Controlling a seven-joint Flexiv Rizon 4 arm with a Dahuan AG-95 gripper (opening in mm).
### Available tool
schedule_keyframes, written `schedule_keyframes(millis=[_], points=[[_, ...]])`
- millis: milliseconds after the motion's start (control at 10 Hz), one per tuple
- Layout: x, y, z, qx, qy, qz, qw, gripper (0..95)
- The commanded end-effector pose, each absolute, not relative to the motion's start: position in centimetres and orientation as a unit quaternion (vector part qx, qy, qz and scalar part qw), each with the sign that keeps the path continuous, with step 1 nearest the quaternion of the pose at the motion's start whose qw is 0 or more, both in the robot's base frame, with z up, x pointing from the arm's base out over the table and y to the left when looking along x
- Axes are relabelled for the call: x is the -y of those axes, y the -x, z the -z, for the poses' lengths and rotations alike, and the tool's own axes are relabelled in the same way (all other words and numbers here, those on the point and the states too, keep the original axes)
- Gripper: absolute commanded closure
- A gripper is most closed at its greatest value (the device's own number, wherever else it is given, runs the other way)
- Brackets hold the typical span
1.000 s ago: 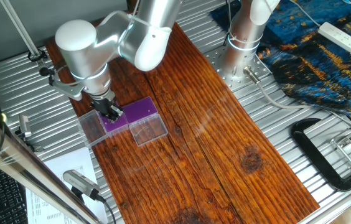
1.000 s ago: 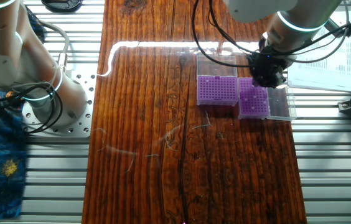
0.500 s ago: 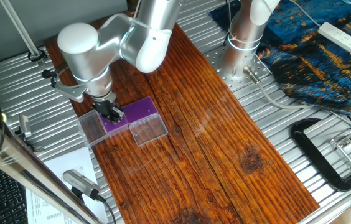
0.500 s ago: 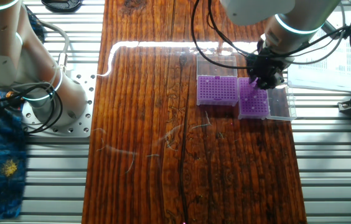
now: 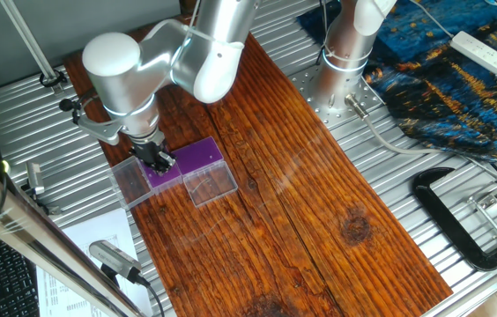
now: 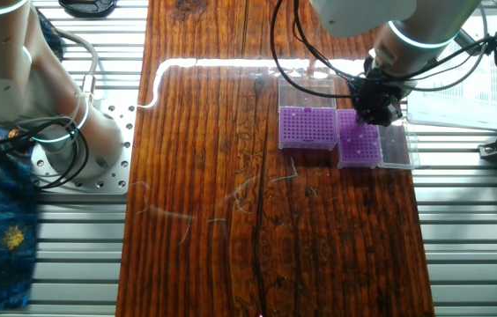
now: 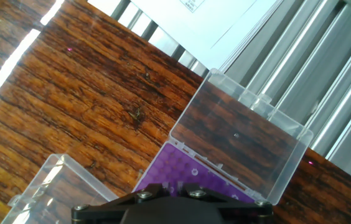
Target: Transfer all small pipette tips from one holder to another
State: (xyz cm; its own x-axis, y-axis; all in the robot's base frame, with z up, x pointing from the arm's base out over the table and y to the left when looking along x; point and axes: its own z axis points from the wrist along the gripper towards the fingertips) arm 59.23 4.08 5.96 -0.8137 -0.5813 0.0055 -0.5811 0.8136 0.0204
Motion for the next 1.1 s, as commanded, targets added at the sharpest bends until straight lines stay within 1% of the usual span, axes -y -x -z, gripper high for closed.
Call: schedule_keyframes(millis=[100, 1100], points=[[-4.12, -59.34, -5.8, 0.952, -0.305, 0.008, 0.005, 76.0], [-4.07, -59.31, -5.06, 0.953, -0.304, 0.008, 0.005, 76.0]])
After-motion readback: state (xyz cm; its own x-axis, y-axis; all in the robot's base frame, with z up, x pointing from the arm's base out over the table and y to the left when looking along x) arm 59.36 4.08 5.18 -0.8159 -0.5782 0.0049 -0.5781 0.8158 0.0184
